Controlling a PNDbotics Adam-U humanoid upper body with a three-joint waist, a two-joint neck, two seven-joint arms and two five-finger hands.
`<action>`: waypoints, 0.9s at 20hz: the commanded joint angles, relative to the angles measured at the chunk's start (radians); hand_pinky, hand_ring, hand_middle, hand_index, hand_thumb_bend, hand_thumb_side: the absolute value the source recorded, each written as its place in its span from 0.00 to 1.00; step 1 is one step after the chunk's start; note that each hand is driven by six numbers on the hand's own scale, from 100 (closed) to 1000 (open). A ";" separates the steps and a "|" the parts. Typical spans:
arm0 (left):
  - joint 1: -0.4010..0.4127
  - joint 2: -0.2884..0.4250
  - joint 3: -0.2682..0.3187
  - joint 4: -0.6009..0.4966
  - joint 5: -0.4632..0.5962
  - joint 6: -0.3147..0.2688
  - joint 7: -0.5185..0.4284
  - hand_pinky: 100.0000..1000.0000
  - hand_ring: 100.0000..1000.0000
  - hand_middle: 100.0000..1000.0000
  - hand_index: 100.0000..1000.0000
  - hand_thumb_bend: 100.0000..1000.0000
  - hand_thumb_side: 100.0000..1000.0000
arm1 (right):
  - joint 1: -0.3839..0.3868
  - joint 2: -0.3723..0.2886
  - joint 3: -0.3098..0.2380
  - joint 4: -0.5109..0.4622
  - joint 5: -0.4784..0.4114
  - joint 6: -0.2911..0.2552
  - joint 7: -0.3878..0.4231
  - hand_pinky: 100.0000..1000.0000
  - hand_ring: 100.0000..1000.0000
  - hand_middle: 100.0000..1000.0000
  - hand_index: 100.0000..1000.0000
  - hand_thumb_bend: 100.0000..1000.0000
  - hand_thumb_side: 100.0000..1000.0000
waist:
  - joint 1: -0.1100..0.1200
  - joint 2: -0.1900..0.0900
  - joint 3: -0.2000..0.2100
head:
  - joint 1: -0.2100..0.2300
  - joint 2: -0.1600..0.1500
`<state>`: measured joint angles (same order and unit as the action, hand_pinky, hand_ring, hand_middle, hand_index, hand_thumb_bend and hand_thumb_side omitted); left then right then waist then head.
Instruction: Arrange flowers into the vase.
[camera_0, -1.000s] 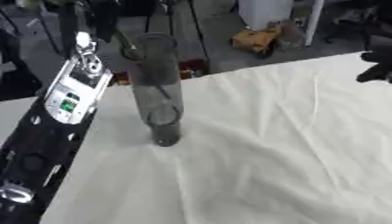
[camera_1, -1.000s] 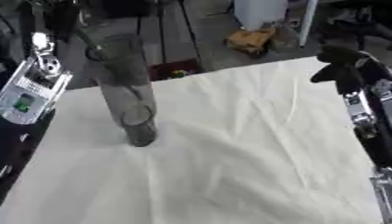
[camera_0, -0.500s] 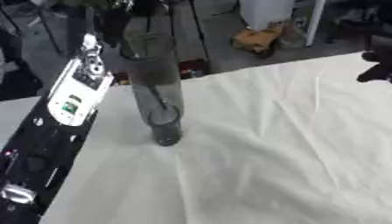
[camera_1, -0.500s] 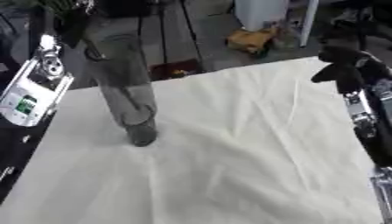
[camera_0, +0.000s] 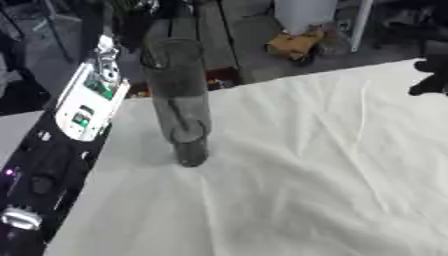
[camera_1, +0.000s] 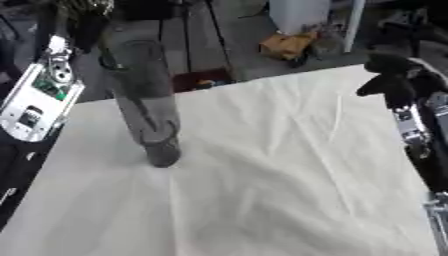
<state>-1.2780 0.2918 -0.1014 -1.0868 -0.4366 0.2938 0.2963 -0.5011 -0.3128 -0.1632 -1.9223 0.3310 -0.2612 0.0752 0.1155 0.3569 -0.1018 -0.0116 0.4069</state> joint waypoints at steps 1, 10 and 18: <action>-0.028 0.034 -0.001 -0.011 -0.018 0.000 -0.030 0.40 0.69 0.73 0.71 0.00 0.81 | -0.009 -0.014 -0.007 -0.022 -0.002 0.002 -0.003 0.65 0.82 0.48 0.85 0.07 1.00 | -0.005 -0.032 0.002 | -0.001 -0.008; -0.018 0.038 -0.013 -0.004 -0.069 -0.007 -0.147 0.50 0.77 0.84 0.90 0.00 0.92 | -0.006 -0.013 -0.010 -0.025 -0.003 0.004 -0.006 0.65 0.82 0.48 0.85 0.07 1.00 | -0.003 -0.031 0.003 | -0.008 -0.010; -0.013 0.046 -0.010 -0.013 -0.108 -0.023 -0.235 0.55 0.80 0.90 1.00 0.00 1.00 | -0.004 -0.012 -0.012 -0.027 -0.002 0.005 -0.007 0.65 0.82 0.48 0.85 0.07 1.00 | -0.003 -0.033 0.006 | -0.013 -0.014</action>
<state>-1.2736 0.3004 -0.1193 -1.0806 -0.5369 0.2728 0.0712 -0.4958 -0.3127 -0.1674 -1.9275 0.3310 -0.2575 0.0717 0.1194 0.3564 -0.0978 -0.0210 0.4047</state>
